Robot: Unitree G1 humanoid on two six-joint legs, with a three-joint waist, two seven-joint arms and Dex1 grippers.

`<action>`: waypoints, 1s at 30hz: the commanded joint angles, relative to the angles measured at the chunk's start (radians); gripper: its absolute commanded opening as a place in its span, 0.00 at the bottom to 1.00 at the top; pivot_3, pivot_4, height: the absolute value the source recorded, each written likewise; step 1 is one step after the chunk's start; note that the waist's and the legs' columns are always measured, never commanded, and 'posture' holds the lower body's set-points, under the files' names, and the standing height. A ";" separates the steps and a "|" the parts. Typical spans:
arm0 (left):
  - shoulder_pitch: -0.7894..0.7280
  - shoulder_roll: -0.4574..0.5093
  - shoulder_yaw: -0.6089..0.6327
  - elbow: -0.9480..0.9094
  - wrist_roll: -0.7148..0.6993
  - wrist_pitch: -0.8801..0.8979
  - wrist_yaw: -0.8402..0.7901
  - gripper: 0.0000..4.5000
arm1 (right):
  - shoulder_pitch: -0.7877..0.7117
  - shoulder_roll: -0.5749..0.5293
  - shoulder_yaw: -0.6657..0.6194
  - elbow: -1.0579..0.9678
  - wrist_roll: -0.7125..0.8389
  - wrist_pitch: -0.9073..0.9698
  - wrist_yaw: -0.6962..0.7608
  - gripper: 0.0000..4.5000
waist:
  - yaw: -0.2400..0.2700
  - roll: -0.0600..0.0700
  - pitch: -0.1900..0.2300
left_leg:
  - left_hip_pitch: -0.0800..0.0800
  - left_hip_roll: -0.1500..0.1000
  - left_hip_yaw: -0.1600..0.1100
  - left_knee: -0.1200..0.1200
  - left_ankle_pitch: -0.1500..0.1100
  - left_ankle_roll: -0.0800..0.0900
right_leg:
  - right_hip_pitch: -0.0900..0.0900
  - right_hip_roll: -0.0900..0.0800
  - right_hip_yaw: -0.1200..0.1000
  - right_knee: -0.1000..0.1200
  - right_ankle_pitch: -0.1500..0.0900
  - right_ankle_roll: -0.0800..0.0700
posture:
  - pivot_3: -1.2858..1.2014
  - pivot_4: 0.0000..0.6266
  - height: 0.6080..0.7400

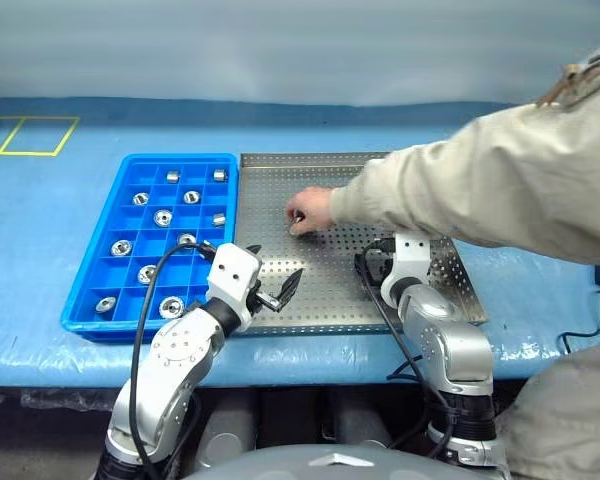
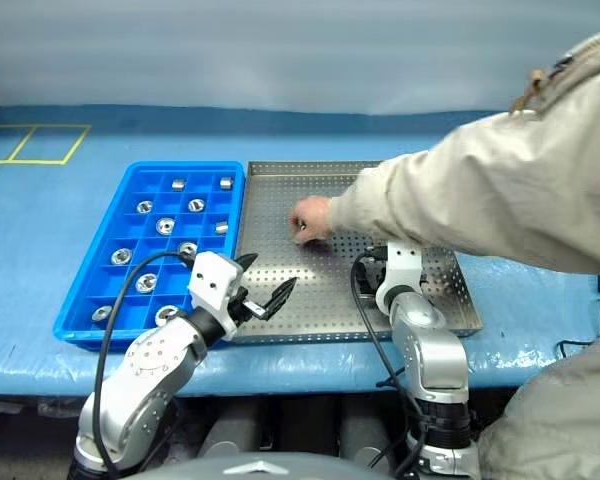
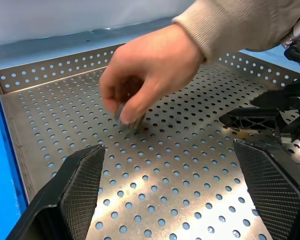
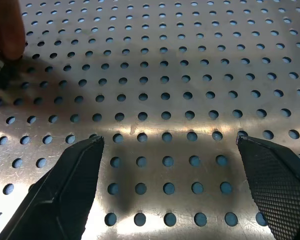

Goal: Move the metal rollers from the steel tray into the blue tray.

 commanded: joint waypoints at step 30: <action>0.089 -0.020 0.015 -0.120 0.028 -0.015 0.115 1.00 | -0.422 0.084 0.138 0.520 -0.001 -0.356 0.089 1.00 | 0.042 -0.002 0.004 | 0.000 0.000 0.000 -0.003 0.000 0.000 | -0.001 0.000 0.000 0.000 0.002 0.003 | 0.66 0.24 1.00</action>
